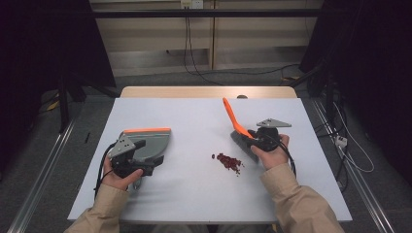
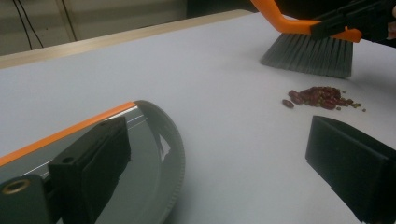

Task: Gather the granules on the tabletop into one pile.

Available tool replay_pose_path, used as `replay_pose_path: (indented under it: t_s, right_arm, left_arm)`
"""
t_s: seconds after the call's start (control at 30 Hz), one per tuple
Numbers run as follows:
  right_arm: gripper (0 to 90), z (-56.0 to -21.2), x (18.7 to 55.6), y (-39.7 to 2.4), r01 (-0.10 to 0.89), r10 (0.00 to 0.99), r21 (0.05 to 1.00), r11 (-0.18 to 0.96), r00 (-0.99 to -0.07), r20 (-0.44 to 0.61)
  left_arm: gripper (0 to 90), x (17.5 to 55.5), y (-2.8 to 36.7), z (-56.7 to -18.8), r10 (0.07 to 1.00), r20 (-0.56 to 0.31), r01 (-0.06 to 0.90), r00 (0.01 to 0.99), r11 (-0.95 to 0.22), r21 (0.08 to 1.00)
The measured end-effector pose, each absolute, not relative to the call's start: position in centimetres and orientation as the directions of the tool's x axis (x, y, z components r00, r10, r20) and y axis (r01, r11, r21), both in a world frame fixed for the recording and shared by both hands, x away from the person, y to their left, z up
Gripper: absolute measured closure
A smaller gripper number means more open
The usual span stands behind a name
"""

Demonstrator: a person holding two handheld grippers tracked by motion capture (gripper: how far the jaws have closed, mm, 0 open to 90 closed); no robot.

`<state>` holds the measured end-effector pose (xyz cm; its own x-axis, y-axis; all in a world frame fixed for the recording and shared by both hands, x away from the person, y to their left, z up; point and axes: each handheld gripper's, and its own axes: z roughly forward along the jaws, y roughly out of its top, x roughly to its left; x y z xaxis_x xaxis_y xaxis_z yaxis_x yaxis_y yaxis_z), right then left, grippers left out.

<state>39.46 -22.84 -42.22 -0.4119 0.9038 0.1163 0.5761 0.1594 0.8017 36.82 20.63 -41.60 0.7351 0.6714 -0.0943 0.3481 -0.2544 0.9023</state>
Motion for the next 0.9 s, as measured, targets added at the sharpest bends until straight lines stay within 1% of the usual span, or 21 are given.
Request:
replay_pose_path:
  t_s: [0.07,0.1,0.13,0.17,0.27,0.43,0.53,0.63,0.77,0.83,0.9]
  right_arm:
    - [62.7,-42.1,39.8,-22.6,0.581,0.910,0.791,0.194,-0.407,0.076]
    - [63.8,-42.1,40.1,-22.5,0.597,0.907,0.774,0.212,-0.416,0.073]
    - [69.2,-42.1,40.3,-22.3,0.602,0.905,0.766,0.226,-0.420,0.063]
    - [70.2,-42.1,40.4,-22.2,0.605,0.901,0.758,0.246,-0.431,0.051]
    - [70.8,-42.1,40.4,-22.0,0.613,0.902,0.749,0.250,-0.429,0.050]
    - [71.0,-42.2,39.2,-22.3,0.627,0.921,0.754,0.198,-0.383,0.077]
    - [71.0,-42.5,37.9,-22.3,0.611,0.936,0.777,0.151,-0.341,0.087]
    - [71.1,-42.7,36.8,-21.4,0.589,0.947,0.800,0.113,-0.307,0.092]
    - [71.1,-43.0,36.0,-19.4,0.557,0.958,0.821,0.125,-0.283,0.046]
    - [71.1,-43.1,36.1,-18.7,0.548,0.960,0.827,0.123,-0.278,0.041]
    - [71.1,-43.2,36.3,-18.2,0.550,0.960,0.828,0.107,-0.274,0.058]
  left_arm:
    - [6.4,36.8,20.7,-41.6,0.671,-0.095,0.348,0.736,-0.255,0.902]
    - [6.4,36.8,20.7,-41.6,0.671,-0.095,0.349,0.736,-0.255,0.902]
    - [6.4,36.9,20.7,-41.6,0.671,-0.095,0.349,0.735,-0.255,0.902]
    - [6.4,36.9,20.8,-41.6,0.671,-0.093,0.348,0.736,-0.256,0.902]
    - [6.4,36.9,20.9,-41.6,0.670,-0.094,0.347,0.737,-0.255,0.903]
    - [6.4,36.9,20.8,-41.5,0.667,-0.092,0.340,0.740,-0.253,0.905]
    - [6.4,36.8,20.8,-41.4,0.663,-0.093,0.337,0.742,-0.250,0.908]
    - [6.4,36.7,20.7,-41.2,0.662,-0.090,0.334,0.744,-0.252,0.908]
    - [6.4,36.6,20.6,-41.1,0.662,-0.089,0.329,0.744,-0.247,0.912]
    - [6.4,36.6,20.7,-41.1,0.661,-0.091,0.330,0.745,-0.247,0.911]
    - [6.4,36.6,20.7,-41.1,0.662,-0.094,0.334,0.743,-0.245,0.910]
